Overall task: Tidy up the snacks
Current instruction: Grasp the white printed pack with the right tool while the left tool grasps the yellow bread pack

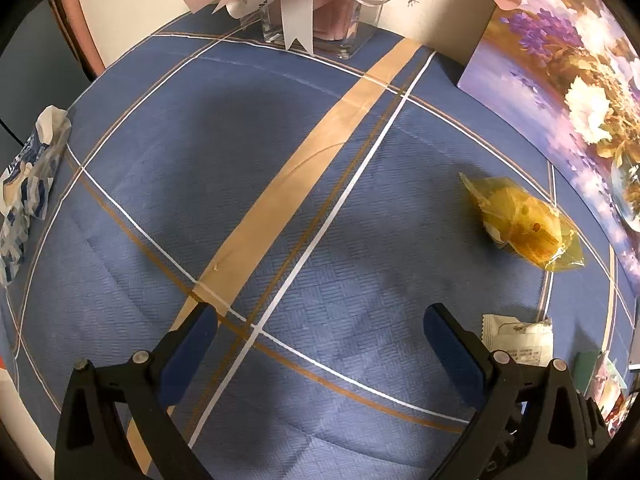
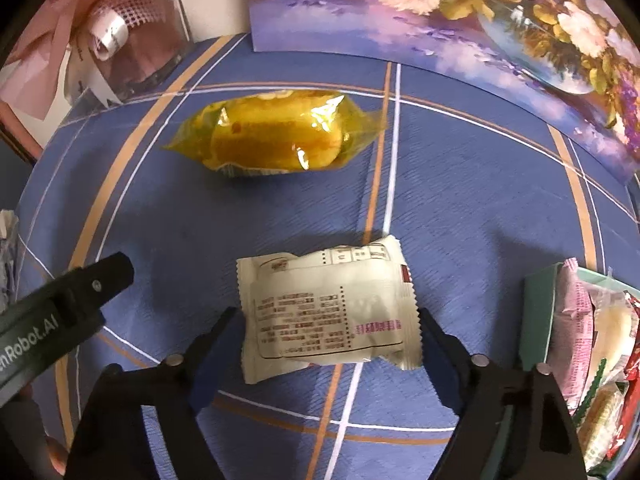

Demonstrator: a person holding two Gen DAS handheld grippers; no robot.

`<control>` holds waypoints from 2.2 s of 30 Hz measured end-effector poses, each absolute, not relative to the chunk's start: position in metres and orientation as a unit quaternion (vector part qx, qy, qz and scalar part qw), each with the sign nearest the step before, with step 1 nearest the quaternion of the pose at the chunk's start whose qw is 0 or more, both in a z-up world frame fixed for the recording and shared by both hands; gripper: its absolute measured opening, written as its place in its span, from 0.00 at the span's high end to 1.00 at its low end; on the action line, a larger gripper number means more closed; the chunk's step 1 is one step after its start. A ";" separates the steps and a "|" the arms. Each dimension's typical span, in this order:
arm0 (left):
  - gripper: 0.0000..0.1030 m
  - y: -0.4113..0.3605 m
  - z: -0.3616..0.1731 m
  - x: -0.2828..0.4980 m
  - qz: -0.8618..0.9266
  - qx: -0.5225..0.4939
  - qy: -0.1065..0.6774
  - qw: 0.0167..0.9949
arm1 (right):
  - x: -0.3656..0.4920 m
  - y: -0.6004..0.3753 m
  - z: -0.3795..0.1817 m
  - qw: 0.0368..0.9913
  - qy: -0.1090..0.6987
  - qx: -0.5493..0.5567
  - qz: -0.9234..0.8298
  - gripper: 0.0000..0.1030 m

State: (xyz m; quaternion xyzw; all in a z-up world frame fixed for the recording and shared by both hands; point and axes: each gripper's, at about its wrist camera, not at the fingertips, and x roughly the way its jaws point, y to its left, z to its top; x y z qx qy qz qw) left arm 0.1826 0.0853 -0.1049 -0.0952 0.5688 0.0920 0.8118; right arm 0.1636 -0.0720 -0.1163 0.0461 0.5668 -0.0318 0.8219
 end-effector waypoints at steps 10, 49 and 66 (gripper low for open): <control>0.00 0.077 -0.101 0.184 0.090 -0.092 0.566 0.814 | 0.157 -0.094 -0.106 0.826 0.560 0.066 -0.022 0.38; 0.03 0.001 -0.044 0.215 -0.064 -0.101 0.549 0.827 | 0.152 -0.175 -0.037 0.869 0.473 0.131 -0.060 0.40; 0.07 -0.036 -0.071 0.279 -0.057 -0.056 0.596 0.799 | 0.155 -0.208 -0.036 0.868 0.467 0.157 -0.069 0.40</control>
